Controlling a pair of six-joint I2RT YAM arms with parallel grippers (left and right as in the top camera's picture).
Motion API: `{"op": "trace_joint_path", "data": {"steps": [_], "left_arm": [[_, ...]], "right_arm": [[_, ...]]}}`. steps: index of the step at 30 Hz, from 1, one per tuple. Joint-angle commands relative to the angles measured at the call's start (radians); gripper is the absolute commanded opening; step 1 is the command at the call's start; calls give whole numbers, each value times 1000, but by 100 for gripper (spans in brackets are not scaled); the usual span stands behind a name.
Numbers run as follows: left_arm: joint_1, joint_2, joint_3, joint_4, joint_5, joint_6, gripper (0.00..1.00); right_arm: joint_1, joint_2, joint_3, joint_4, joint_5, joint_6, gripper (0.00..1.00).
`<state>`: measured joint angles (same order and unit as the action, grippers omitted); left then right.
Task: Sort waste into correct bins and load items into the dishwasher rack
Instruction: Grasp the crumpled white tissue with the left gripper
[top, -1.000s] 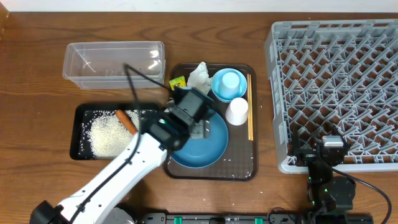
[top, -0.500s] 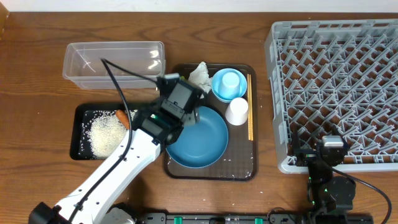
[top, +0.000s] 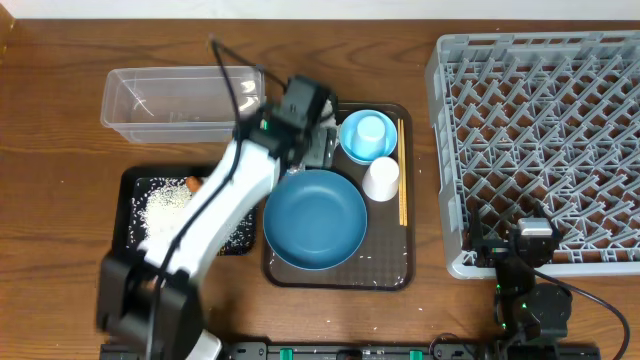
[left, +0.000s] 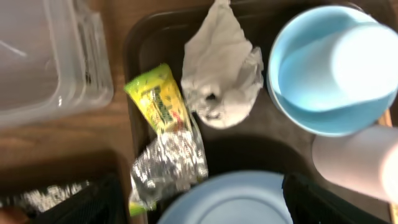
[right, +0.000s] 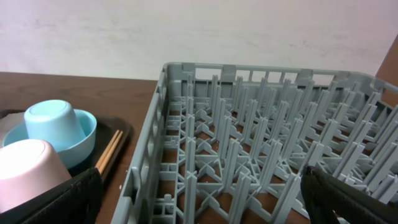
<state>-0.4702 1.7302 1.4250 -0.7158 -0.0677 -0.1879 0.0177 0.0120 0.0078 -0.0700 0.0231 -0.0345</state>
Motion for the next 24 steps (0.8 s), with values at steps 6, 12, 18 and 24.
{"op": "trace_joint_path", "data": {"steps": [6,12,18,24], "left_arm": [[9,156,118,41,60,101,91],[9,232,118,90,60,102,92],[9,301,118,111,55,118,91],[9,315,118,111,-35,117,86]], "right_arm": [[-11,-3,-3,-2,6,-8,99],[-11,-3,-3,-2,6,-8,99],[-11,-3,-3,-2,6,-8,99],[-11,-3,-3,-2,7,-8,99]]}}
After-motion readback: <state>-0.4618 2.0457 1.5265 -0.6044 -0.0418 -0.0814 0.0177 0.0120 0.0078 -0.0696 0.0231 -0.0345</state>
